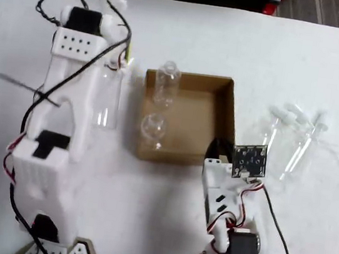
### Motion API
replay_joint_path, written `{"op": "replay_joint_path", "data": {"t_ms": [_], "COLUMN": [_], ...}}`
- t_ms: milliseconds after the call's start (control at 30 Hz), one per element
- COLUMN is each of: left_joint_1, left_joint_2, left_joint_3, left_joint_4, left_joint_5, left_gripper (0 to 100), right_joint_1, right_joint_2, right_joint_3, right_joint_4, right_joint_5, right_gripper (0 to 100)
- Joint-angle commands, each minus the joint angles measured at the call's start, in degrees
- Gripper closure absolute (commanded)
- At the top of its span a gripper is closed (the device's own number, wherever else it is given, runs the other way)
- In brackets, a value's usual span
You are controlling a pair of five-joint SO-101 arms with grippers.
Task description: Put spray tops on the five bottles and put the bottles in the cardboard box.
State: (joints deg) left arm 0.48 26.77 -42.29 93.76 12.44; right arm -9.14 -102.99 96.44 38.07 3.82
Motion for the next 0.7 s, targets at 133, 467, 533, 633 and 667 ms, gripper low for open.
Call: {"op": "replay_joint_path", "data": {"t_ms": [133, 467, 533, 633, 667], "left_joint_1": [8.48, 16.22, 18.42, 22.55, 23.69], "left_joint_2": [-22.99, -37.23, -39.52, -43.38, -44.88], "left_joint_3": [-2.11, 0.26, 3.78, 10.11, 11.96], "left_joint_4": [6.86, 7.03, 7.03, 5.19, 3.87], "left_joint_5": [0.88, 2.99, 5.27, 5.89, 5.89], "left_gripper": [98, 98, 98, 98, 98], "right_joint_1": [0.75, 7.43, 10.51, 14.90, 15.96], "right_joint_2": [-0.31, -0.40, -0.40, -0.40, -0.40], "right_joint_3": [0.44, 0.35, 0.35, 0.35, 0.35], "right_joint_4": [0.22, -0.31, -1.80, -3.65, -4.00], "right_joint_5": [-0.09, -0.09, -0.18, -0.62, -0.62], "right_gripper": [97.7, 97.7, 97.7, 97.7, 97.8]}}
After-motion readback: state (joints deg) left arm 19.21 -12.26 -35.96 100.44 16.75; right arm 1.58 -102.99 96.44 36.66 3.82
